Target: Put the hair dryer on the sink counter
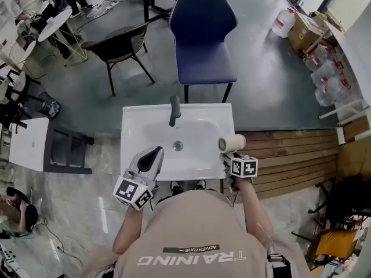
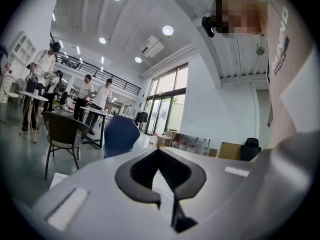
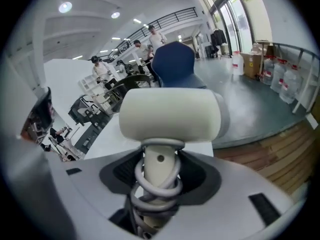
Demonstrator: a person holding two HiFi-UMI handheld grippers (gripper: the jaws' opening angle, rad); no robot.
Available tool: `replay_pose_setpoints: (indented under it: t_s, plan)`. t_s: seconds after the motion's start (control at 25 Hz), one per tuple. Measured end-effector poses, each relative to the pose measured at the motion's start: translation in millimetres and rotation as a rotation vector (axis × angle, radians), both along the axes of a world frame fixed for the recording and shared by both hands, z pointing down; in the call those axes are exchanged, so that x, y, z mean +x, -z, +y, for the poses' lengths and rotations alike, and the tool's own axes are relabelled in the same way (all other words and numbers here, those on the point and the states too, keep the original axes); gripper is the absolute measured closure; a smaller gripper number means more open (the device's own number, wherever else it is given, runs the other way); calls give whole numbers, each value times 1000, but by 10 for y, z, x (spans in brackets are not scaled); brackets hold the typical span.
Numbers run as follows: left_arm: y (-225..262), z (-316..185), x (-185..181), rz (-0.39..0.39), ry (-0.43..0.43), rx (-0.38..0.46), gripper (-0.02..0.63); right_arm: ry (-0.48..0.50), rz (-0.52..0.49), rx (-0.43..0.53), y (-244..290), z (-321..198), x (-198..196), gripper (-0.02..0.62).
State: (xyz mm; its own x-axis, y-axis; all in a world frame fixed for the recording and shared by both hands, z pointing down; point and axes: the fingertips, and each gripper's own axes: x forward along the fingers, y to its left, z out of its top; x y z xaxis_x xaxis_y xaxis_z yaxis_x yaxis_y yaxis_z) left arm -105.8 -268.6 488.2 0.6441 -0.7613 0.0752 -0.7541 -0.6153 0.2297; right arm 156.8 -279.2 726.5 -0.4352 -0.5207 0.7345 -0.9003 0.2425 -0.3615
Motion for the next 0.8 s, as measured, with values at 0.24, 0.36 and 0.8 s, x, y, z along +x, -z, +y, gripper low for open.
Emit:
replay_pose_setpoints:
  t_s: [0.24,0.36,0.8]
  plan:
    - [-34,9,-189,3,40,-7,599,-73,42,-95,-231,-92,56,377]
    - [-37,-21,-201,4,39,-7,598,-78,54,-123,-317,-119,70,377]
    - [17,-67,-214,-4,27,9,599,-64,138,-200,-580,-49,149,377]
